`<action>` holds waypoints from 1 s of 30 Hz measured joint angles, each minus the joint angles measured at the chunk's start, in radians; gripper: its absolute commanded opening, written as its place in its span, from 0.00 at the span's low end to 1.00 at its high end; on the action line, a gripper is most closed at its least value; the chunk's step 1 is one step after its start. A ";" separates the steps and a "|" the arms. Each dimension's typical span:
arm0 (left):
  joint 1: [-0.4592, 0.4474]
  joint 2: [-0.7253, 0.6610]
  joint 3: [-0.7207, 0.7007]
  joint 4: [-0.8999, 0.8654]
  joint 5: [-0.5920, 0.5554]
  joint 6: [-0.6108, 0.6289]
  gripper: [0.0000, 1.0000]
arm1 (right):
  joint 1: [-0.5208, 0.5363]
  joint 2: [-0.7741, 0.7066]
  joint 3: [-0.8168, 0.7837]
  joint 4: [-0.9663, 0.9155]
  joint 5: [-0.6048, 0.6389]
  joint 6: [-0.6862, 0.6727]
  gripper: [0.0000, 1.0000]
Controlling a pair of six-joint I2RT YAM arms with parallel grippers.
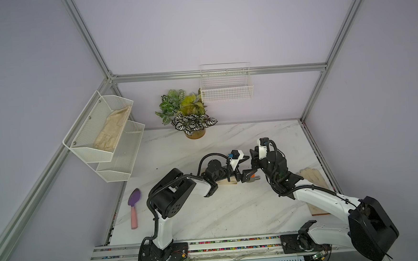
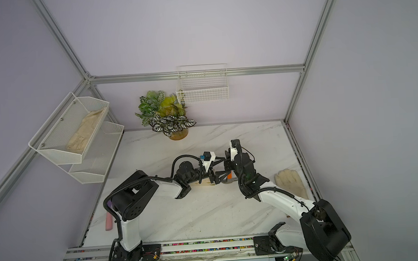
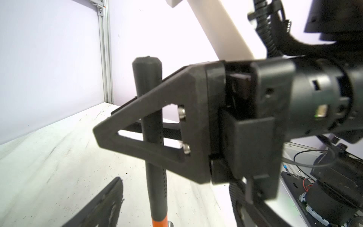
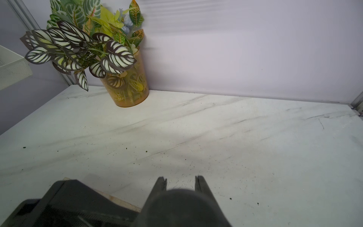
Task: Use a claw hammer to pull out a nail
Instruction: Pick up the hammer at the center of the board, then remove the nail from the mounting plate.
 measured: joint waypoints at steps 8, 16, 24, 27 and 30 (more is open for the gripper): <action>0.018 -0.067 -0.112 0.045 0.018 0.032 0.82 | -0.001 -0.140 -0.103 0.044 -0.136 -0.071 0.00; 0.033 -0.151 -0.202 0.045 0.003 0.033 0.89 | -0.001 -0.159 -0.063 0.009 -0.166 -0.065 0.00; 0.117 -0.537 -0.253 -0.395 -0.380 -0.033 1.00 | 0.093 -0.076 0.145 -0.094 0.114 0.025 0.00; 0.129 -0.668 -0.216 -0.636 -0.567 -0.071 1.00 | 0.180 -0.029 0.239 -0.154 0.222 0.024 0.00; 0.162 -0.736 -0.209 -0.792 -0.686 -0.133 1.00 | 0.244 0.022 0.321 -0.201 0.298 0.020 0.00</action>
